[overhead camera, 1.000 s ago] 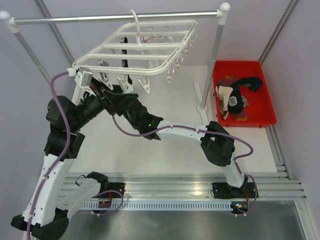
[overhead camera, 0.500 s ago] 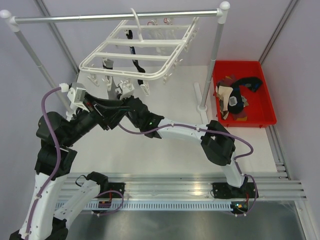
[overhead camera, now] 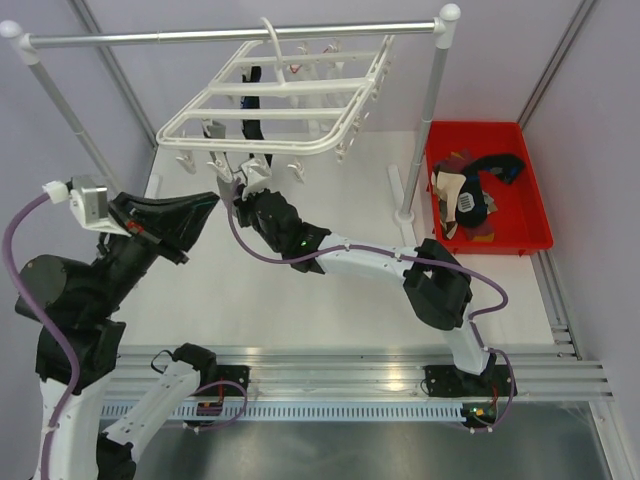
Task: Remove the socks clipped to the hanger
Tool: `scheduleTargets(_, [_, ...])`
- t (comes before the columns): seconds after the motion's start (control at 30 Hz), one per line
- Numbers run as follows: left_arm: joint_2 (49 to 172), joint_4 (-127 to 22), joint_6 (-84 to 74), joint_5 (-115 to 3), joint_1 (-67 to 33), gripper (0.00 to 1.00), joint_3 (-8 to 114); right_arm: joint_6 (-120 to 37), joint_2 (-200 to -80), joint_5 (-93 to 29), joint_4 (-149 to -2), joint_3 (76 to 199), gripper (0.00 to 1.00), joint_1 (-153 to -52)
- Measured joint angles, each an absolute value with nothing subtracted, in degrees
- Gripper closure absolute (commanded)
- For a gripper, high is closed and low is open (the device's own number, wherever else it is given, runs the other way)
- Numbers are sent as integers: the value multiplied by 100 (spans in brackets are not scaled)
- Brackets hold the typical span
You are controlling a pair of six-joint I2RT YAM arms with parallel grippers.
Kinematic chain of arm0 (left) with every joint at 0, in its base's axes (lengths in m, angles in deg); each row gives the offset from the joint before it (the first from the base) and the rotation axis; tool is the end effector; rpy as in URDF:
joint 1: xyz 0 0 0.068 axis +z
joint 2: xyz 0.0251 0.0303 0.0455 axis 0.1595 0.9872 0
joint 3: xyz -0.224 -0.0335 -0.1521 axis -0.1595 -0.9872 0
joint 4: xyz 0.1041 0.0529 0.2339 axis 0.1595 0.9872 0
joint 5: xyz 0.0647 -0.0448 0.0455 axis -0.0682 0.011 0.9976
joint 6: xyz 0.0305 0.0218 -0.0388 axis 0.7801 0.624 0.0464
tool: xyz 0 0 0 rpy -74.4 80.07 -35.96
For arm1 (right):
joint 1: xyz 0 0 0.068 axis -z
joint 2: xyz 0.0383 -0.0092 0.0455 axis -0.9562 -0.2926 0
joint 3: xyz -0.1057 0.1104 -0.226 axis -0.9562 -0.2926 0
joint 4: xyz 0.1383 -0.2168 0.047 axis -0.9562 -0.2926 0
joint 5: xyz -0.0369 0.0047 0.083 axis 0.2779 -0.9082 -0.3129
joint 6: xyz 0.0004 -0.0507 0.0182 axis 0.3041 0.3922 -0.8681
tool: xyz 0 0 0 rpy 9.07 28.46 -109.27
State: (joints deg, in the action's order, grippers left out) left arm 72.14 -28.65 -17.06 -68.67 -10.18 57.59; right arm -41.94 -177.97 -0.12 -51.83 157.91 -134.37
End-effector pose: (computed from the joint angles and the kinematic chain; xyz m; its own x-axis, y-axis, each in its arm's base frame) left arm 0.0534 -0.0321 0.5081 0.0147 -0.4031 -0.9150 0.6941 0.6629 -0.2808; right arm 0.2539 0.4354 0.3032 -0.0780 0.0981 -0.9921 -0.6048 0.7864 0.1253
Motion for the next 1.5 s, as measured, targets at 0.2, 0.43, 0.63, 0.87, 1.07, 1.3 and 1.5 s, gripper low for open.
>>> scheduleTargets(0.2, [7327,-3200,-1765,-6347,-1018,98,6297,-4253,-17738,-149,-5312,15791,99,-13437])
scheduleTargets(0.43, [7732,-3530,-1820,-5519,-1018,98,6369,-4305,-17416,-315,-5458,15791,99,-13476])
scheduleTargets(0.63, [8086,-3726,-1818,-5011,-1018,98,6384,-4305,-16870,-405,-5511,15583,99,-13551])
scheduleTargets(0.87, [8241,-4037,-1811,-4655,-1018,98,6564,-4327,-16236,-409,-5519,14960,99,-13577])
scheduleTargets(1.07, [8294,-4236,-1743,-4375,-1018,98,6690,-4349,-15917,-407,-5642,14652,99,-13577])
scheduleTargets(1.3, [8436,-4225,-1606,-3866,-1018,98,6688,-4393,-15427,-416,-5747,14414,99,-13577])
scheduleTargets(1.5, [8573,-4172,-1496,-3162,-1018,98,6688,-4410,-14981,-447,-5834,14248,99,-13577])
